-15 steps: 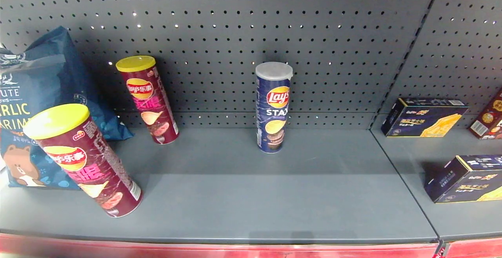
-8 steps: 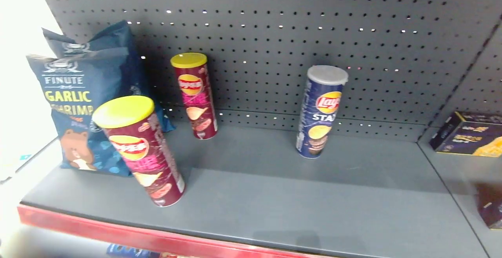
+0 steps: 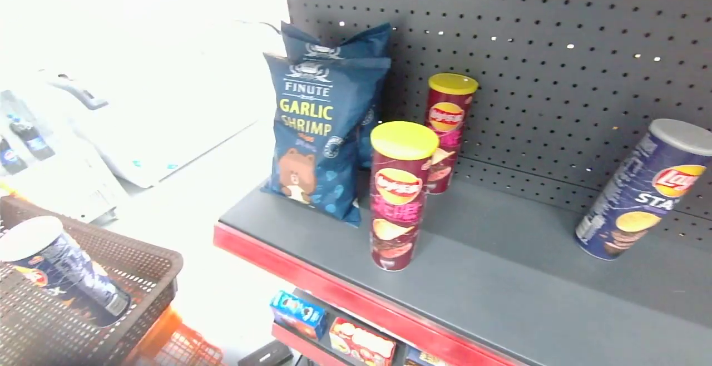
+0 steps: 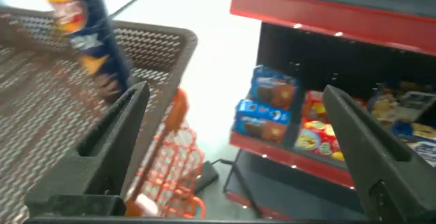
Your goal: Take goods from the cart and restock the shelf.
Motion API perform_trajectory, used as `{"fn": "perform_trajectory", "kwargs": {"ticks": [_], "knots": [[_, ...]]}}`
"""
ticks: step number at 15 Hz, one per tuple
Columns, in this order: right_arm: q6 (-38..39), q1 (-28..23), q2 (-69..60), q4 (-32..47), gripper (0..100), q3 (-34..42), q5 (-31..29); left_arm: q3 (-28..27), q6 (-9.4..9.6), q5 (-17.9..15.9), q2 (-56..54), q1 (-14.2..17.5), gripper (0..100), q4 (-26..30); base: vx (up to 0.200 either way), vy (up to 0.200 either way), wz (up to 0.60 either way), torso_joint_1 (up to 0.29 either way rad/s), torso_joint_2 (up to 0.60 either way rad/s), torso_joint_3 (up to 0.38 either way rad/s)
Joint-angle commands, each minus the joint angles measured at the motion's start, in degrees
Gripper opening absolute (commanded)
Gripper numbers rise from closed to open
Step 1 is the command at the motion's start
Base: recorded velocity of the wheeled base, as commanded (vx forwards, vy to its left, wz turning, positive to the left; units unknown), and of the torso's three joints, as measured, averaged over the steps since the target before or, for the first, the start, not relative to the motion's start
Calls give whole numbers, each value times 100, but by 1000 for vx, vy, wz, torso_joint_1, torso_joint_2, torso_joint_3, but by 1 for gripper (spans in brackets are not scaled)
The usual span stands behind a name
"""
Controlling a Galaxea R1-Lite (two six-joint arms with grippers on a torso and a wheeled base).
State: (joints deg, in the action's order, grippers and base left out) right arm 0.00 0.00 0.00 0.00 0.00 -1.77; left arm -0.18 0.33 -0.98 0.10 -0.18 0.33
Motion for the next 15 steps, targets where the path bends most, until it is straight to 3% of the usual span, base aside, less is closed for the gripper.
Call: {"fn": "perform_trajectory", "kwargs": {"ticks": [1, 5, 15], "knots": [[0, 0, 9, 0, 100, 0, 1, 1, 2, -8, 8, 1, 100, 2, 0, 0, 600, 7, 7, -2], [0, 0, 9, 0, 100, 0, 1, 1, 2, 1, 8, 1, 100, 2, 0, 0, 600, 1, 4, 1], [0, 0, 9, 0, 100, 0, 1, 9, 20, 18, 8, 1, 100, -7, 0, 0, 0, 0, 0, 0]]}}
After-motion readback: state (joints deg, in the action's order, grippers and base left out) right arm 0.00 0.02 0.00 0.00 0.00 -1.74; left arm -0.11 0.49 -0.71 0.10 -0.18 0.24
